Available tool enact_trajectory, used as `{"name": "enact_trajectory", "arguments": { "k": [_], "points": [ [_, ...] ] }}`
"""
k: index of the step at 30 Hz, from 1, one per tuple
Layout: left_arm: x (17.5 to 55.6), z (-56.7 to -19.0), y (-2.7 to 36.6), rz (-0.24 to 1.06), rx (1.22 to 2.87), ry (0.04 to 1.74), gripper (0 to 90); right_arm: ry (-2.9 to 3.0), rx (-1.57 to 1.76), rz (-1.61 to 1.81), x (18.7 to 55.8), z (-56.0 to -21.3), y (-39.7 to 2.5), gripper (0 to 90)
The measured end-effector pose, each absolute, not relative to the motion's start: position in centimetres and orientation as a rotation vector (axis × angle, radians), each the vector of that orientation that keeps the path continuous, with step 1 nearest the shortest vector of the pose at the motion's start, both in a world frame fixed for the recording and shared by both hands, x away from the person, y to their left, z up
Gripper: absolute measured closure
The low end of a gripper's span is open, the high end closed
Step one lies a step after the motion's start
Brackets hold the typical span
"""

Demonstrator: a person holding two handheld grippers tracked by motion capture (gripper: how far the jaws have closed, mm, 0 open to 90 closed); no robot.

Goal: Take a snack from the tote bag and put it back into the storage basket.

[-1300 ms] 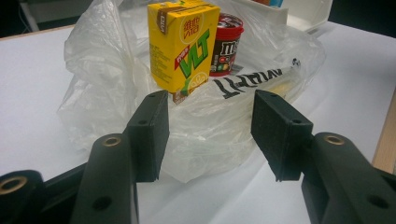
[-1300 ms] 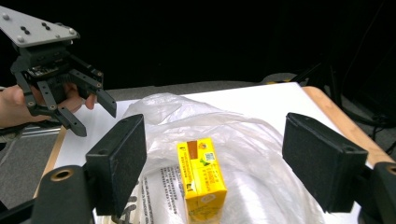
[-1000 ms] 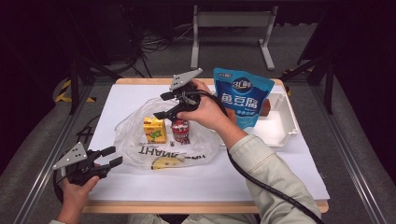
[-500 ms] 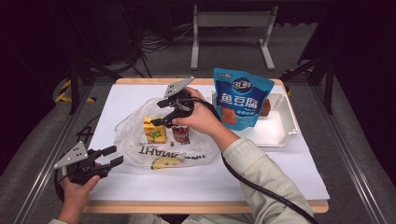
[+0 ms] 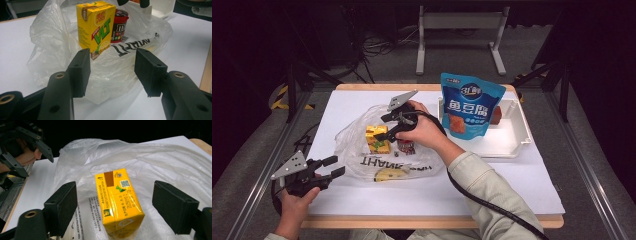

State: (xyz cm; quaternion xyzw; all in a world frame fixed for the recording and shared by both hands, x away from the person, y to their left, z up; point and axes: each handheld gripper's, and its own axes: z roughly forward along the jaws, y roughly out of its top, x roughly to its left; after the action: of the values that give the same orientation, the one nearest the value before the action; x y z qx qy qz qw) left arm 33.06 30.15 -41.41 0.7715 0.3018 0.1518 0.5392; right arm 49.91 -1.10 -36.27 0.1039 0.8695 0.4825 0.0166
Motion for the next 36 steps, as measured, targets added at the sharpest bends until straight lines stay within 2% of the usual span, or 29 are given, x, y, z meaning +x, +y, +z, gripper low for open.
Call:
{"name": "enact_trajectory", "arguments": {
  "k": [19,26,36],
  "points": [
    [33.1,-41.4,30.2,0.353,1.835,0.722,47.1,2.781,0.343,1.418,50.3,-38.9,0.2,22.0],
    [33.1,-41.5,30.2,0.353,1.833,0.719,47.1,2.817,0.259,1.284,50.4,-39.0,1.0,33.6],
    [33.2,-41.5,30.1,0.353,1.835,0.716,47.2,2.858,0.232,1.173,50.5,-39.1,1.8,39.3]
  ]
}}
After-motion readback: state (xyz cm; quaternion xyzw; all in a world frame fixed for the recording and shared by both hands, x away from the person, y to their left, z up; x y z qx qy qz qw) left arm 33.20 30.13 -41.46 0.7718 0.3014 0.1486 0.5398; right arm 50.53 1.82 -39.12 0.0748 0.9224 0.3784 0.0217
